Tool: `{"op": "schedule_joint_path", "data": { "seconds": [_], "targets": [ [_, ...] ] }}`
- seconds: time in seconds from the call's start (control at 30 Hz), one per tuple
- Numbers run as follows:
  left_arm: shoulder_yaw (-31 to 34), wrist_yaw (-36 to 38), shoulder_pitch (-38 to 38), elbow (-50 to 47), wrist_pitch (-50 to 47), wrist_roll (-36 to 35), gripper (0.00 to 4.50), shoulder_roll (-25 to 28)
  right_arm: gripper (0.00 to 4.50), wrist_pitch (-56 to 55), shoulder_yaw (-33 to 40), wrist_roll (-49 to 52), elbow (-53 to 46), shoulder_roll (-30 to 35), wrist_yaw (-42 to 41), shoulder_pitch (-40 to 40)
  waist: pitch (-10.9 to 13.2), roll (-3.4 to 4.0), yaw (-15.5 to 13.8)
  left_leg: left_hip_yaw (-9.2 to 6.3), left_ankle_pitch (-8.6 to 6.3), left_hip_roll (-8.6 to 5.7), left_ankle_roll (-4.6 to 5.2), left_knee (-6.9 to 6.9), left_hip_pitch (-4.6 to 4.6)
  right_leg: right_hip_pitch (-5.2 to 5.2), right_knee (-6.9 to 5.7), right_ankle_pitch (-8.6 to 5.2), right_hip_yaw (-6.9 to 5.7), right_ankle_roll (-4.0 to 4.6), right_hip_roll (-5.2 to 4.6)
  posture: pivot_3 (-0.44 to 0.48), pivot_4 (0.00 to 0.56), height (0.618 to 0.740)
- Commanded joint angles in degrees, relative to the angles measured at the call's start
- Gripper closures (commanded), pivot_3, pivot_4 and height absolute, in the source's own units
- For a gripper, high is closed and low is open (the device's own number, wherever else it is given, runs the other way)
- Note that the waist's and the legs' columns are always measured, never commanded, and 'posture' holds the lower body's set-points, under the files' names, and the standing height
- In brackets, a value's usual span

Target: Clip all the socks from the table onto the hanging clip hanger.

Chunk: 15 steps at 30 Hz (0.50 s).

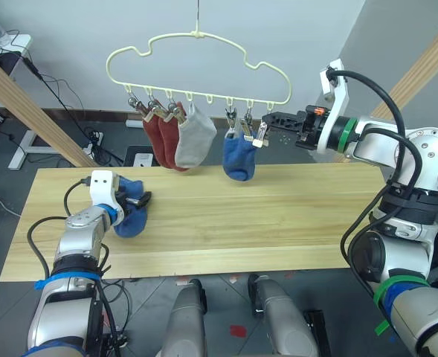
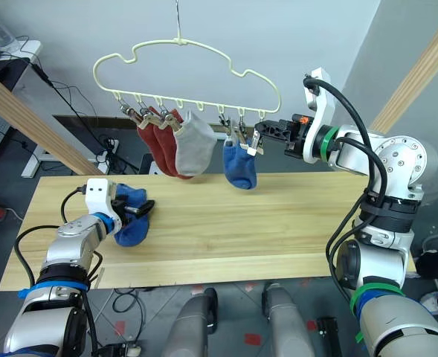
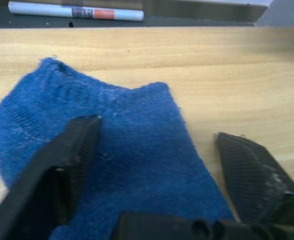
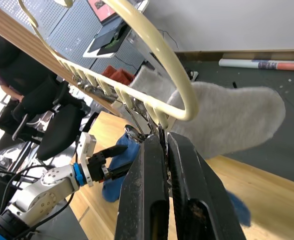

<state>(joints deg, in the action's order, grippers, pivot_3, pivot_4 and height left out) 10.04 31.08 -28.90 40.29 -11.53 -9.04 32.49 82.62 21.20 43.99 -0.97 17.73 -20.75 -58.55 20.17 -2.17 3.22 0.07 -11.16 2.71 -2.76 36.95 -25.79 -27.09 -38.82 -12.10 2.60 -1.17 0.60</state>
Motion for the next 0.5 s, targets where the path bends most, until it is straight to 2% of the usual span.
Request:
{"op": "schedule_joint_path", "data": {
  "seconds": [0.03, 0.17, 0.37, 0.4, 0.5],
  "targets": [
    [-1.3, 2.1, 3.7, -1.9, -2.9, 0.1, 1.55, -0.3, 4.5, -0.6, 0.2, 0.8, -0.5, 0.5, 0.3, -1.0, 0.0, 0.0, 0.0, -0.02, 0.0, 0.0, 0.0, 0.0, 0.0, 0.0, 0.0, 0.0, -0.01, 0.0, 0.0, -0.066, 0.359, 0.74],
    [-0.8, 2.7, 5.8, -8.4, -4.8, -1.0, 2.53, -0.7, 4.5, -1.5, 0.0, 0.4, 0.1, 0.6, 0.5, -1.0, 0.0, 0.0, -0.1, -0.02, 0.0, 0.0, 0.0, 0.0, -0.01, 0.0, 0.0, 0.0, -0.01, 0.0, -0.01, -0.06, 0.359, 0.74],
    [0.1, 2.0, 8.4, -15.6, -7.8, -2.1, 4.3, -0.8, 4.5, -2.9, -0.6, 0.6, 0.9, 0.1, 0.8, -1.0, 0.0, 0.0, -0.1, -0.03, 0.0, 0.0, 0.0, -0.02, -0.03, 0.0, 0.07, 0.0, -0.04, 0.0, -0.01, -0.053, 0.36, 0.74],
    [0.2, 2.1, 9.0, -17.4, -8.8, -2.5, 4.45, -0.9, 4.5, -3.1, -0.7, 0.6, 1.3, 0.0, 0.8, -1.1, 0.0, 0.0, -0.1, -0.03, 0.0, 0.0, 0.0, -0.02, -0.04, 0.0, 0.08, 0.0, -0.03, 0.0, -0.01, -0.049, 0.361, 0.74],
    [0.2, 2.6, 10.9, -22.5, -11.5, -3.8, 4.45, -1.2, 4.5, -3.9, -1.0, 0.4, 2.2, 0.2, 0.6, -1.3, 0.0, 0.0, -0.1, -0.03, 0.0, 0.01, 0.0, -0.04, -0.06, 0.0, 0.14, 0.0, -0.03, 0.0, -0.01, -0.045, 0.362, 0.74]
  ]
}}
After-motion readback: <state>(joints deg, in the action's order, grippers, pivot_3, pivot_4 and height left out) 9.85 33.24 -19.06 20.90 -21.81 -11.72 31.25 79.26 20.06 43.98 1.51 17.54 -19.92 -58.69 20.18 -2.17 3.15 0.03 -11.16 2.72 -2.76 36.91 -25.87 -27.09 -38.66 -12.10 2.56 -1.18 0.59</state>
